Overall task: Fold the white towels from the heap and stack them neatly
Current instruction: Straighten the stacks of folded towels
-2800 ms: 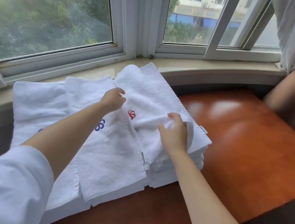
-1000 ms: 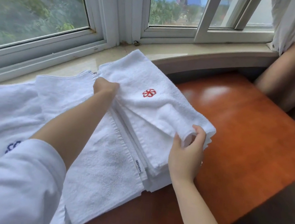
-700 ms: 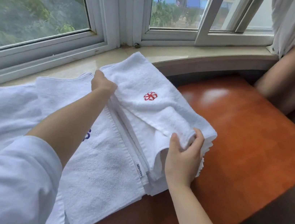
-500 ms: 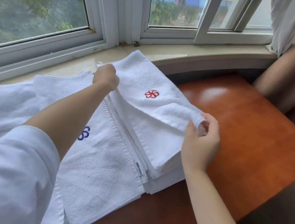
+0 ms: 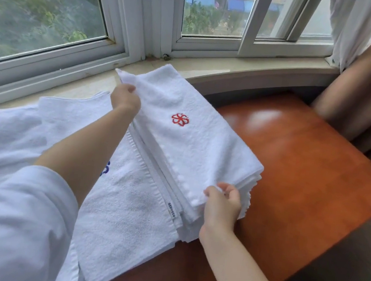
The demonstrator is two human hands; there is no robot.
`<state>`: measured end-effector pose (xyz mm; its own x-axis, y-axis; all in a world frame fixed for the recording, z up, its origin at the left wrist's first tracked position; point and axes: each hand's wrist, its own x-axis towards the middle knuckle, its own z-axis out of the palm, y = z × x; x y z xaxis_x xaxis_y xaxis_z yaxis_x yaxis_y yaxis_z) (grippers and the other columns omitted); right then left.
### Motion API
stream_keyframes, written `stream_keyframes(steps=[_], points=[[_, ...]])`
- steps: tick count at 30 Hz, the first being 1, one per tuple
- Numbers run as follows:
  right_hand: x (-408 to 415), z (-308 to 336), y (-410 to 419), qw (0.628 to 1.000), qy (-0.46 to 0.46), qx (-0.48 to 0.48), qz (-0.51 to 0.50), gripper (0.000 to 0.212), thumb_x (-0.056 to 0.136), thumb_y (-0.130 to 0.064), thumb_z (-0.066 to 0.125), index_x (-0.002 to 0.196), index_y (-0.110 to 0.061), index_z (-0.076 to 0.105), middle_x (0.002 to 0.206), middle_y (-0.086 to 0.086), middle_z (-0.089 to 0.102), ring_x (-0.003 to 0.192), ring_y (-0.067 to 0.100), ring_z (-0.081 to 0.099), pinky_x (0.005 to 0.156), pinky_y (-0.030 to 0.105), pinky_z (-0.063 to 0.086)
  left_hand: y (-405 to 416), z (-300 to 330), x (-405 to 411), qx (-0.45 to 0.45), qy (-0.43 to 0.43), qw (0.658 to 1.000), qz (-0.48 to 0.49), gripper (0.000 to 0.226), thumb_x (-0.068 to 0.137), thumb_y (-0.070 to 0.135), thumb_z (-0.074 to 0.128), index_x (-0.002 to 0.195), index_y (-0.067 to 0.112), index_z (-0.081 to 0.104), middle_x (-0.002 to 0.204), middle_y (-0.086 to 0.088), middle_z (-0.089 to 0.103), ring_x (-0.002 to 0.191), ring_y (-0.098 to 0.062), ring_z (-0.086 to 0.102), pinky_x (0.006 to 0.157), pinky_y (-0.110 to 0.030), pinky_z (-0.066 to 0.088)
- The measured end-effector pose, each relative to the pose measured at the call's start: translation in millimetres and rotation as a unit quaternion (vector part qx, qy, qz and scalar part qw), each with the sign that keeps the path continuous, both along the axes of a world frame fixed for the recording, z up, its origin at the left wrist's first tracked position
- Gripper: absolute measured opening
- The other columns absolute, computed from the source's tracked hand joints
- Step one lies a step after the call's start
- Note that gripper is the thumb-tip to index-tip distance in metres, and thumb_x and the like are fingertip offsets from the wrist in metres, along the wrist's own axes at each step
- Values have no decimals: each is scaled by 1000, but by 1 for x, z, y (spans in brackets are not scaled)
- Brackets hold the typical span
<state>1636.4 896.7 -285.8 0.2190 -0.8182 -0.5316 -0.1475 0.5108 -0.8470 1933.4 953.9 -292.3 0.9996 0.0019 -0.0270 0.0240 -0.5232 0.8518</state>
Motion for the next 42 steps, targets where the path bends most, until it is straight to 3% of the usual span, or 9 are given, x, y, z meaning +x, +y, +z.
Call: stream_keyframes(steps=[4,8,12,19,26,31,34,37,42], points=[[-6,-18,12,964,158,-209,38,33,73,-9,69,99,-30,66,114,-6,39,106,22,41,97,37,37,-1,-15,-9,71,38,996,-38,49,88,3,55,136,14,50,147,-10,33,126,-29,45,97,-37,47],[4,-15,-1,839,196,-489,137,38,73,-12,73,110,-17,67,133,10,47,126,34,37,105,47,26,-3,-17,-35,215,-103,968,-74,43,91,16,57,133,16,51,154,-11,22,141,-30,19,109,-43,32],[21,-22,-26,750,293,-477,351,38,91,-36,54,128,-28,54,145,-2,36,137,20,21,114,38,9,-8,-24,-69,292,-164,910,-246,28,97,22,43,113,8,61,126,-13,53,123,-33,43,97,-43,40],[29,-23,-39,667,319,-529,418,47,95,-40,44,138,-23,41,144,4,35,130,23,29,106,37,27,7,-30,-103,386,-83,874,-282,45,101,39,31,144,24,34,157,-7,21,146,-26,14,114,-57,20],[37,-14,-57,621,256,-590,448,42,94,-45,46,125,-19,52,133,7,44,123,25,34,101,37,29,29,-28,-141,322,-80,929,-162,42,101,26,37,142,16,42,148,-7,40,137,-27,32,111,-44,29],[36,-23,-72,497,316,-546,595,68,97,-62,21,155,-29,8,162,7,-1,146,31,4,115,48,11,57,-35,-172,392,-19,918,-53,35,99,24,36,132,17,48,137,-6,45,130,-25,35,106,-42,30],[31,-22,-69,482,324,-571,581,69,93,-65,25,149,-26,26,152,7,26,130,31,29,98,45,29,63,-39,-184,377,43,925,-25,31,98,30,37,122,17,50,130,-7,47,129,-25,35,107,-49,27],[46,-13,-74,504,263,-592,571,59,95,-59,34,141,-23,40,144,6,37,128,30,32,102,44,26,56,-43,-193,345,38,937,-40,41,97,39,42,130,17,46,140,-6,42,137,-24,30,112,-51,17],[34,-42,-70,426,235,-536,690,67,99,-58,15,153,-29,-12,159,1,-26,143,21,-30,114,45,-20,50,-56,-204,345,76,927,-125,54,106,37,21,155,22,6,163,3,-2,149,-20,-8,117,-45,-8]])
